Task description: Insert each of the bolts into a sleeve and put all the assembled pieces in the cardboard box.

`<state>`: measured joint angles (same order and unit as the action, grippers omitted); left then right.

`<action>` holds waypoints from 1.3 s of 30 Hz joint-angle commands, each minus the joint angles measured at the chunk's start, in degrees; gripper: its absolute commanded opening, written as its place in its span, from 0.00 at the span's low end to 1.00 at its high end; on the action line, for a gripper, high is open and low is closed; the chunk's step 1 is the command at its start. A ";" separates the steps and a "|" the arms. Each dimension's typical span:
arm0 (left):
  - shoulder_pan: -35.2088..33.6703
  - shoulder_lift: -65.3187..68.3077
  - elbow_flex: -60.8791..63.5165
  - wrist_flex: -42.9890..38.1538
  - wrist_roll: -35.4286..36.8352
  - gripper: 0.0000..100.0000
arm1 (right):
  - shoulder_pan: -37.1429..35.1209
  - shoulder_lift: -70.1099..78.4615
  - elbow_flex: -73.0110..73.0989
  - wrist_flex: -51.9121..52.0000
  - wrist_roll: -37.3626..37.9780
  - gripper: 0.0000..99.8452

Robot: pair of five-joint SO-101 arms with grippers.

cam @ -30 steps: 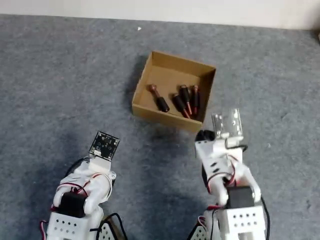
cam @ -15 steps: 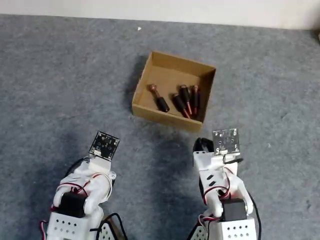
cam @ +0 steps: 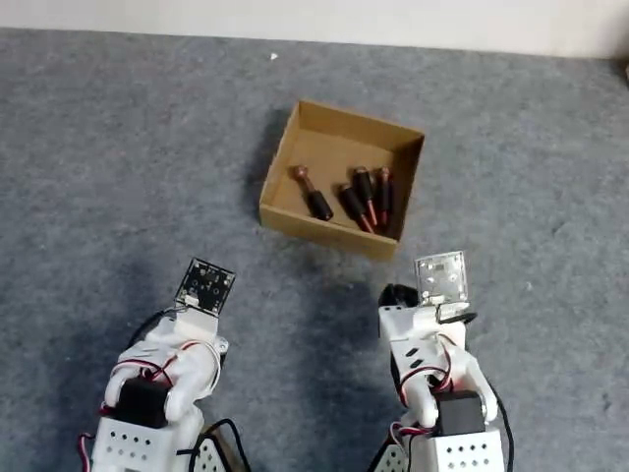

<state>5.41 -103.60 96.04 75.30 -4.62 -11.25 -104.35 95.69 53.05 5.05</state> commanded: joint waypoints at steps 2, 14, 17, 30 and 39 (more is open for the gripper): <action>-0.75 -0.13 1.10 0.26 -0.62 0.01 | -0.22 -0.84 7.69 3.47 -0.62 0.00; -0.75 -0.13 1.10 0.26 -0.62 0.01 | 0.22 -0.84 7.69 16.57 -0.26 0.00; -0.75 -0.13 1.10 0.26 -0.62 0.01 | 4.79 -0.84 7.69 17.71 -0.44 0.00; -0.75 -0.13 1.10 0.26 -0.62 0.01 | 24.66 -0.84 7.69 18.59 -0.26 0.00; -0.75 -0.13 1.10 0.26 -0.62 0.01 | 24.66 -0.84 7.69 18.59 -0.26 0.00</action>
<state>5.41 -103.60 96.04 75.30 -4.62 12.66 -104.44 95.69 71.25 5.05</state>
